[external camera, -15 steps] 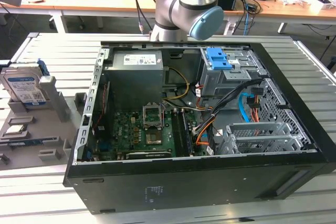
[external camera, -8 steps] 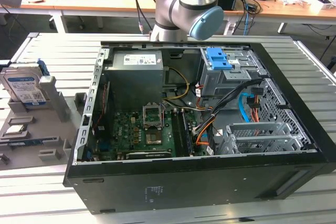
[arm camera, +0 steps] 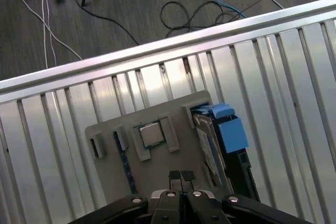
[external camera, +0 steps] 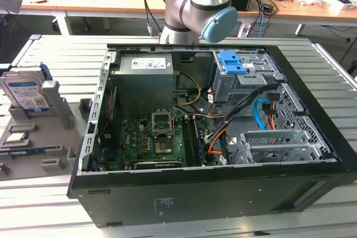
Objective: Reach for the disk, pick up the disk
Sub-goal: 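Pick up the disk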
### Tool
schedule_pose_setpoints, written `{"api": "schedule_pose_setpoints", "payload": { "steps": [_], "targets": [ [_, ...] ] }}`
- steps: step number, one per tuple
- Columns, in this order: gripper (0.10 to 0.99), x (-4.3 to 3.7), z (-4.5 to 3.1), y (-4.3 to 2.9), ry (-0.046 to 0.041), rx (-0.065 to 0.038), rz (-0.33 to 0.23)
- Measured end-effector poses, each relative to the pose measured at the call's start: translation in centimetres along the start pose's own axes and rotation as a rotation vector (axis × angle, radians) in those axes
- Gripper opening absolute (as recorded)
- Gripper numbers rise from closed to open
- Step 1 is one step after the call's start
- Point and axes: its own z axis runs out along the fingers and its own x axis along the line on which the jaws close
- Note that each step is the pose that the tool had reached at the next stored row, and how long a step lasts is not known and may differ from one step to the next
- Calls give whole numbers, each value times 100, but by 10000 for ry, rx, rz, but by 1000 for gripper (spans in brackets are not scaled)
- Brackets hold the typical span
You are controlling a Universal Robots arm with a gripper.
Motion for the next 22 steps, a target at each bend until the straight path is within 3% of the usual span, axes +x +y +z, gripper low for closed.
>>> {"api": "schedule_pose_setpoints", "payload": {
  "steps": [3,17,18,19,22],
  "targets": [
    [106,0,0,0,-10,0,381],
    [106,-1,0,0,-12,-1,408],
    [169,-1,0,0,-12,0,407],
    [169,-1,0,1,-12,-1,408],
    [357,-1,0,0,-12,0,407]
  ]
}}
